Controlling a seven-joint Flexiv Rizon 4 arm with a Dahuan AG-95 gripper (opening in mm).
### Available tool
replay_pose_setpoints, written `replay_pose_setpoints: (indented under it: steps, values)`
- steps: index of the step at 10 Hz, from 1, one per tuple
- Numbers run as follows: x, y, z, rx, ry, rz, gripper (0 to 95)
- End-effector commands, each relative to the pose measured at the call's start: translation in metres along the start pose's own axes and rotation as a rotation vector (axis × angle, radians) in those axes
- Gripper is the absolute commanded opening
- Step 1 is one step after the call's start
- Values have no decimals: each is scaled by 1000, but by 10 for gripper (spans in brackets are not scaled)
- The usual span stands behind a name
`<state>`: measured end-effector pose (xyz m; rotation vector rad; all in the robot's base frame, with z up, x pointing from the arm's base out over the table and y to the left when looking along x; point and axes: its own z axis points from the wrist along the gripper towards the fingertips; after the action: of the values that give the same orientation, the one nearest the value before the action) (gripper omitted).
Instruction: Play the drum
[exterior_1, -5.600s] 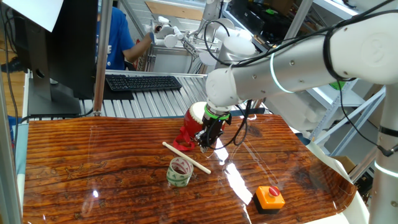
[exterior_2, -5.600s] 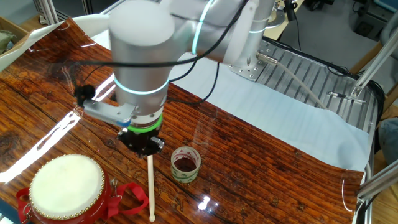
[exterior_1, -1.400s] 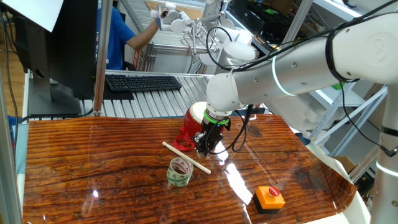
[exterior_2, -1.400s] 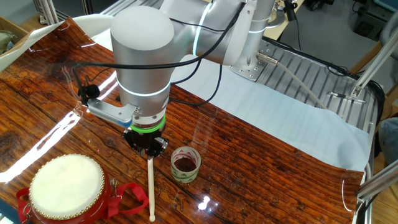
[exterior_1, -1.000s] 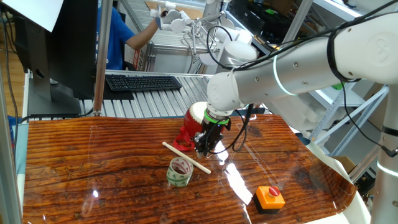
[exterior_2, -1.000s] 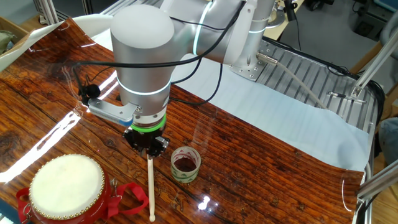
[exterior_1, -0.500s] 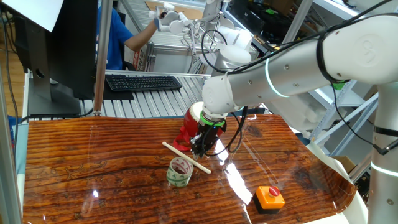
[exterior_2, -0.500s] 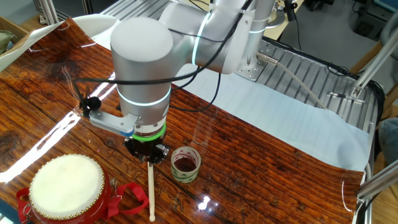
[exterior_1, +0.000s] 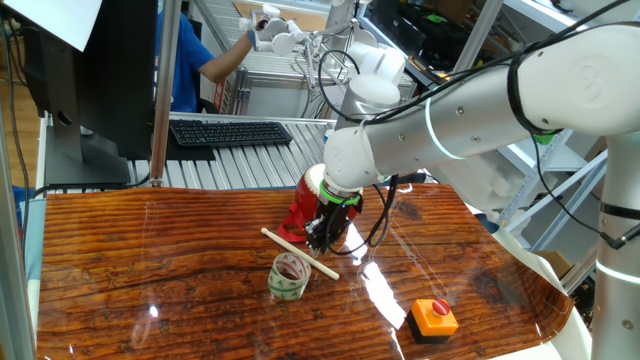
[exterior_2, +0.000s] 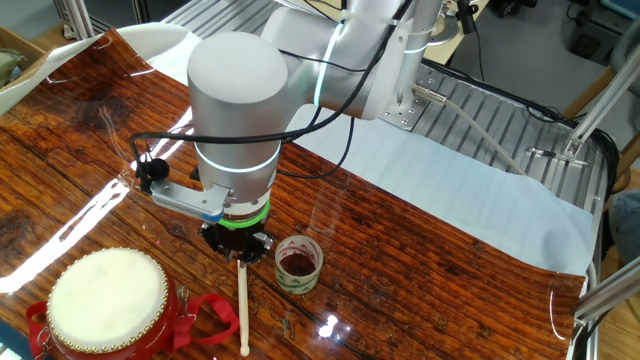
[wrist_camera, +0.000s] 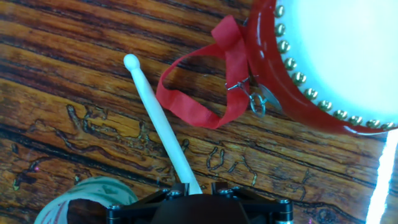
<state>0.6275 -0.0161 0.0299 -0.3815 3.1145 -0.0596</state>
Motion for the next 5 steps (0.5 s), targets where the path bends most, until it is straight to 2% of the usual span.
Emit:
replay_pose_setpoints:
  steps: [1,3,5]
  values:
    - [-3,0,6,2,3,1,190]
    - [-6,-1,14,0,1,1,190]
    - [-6,-2,13,1,5,1,190]
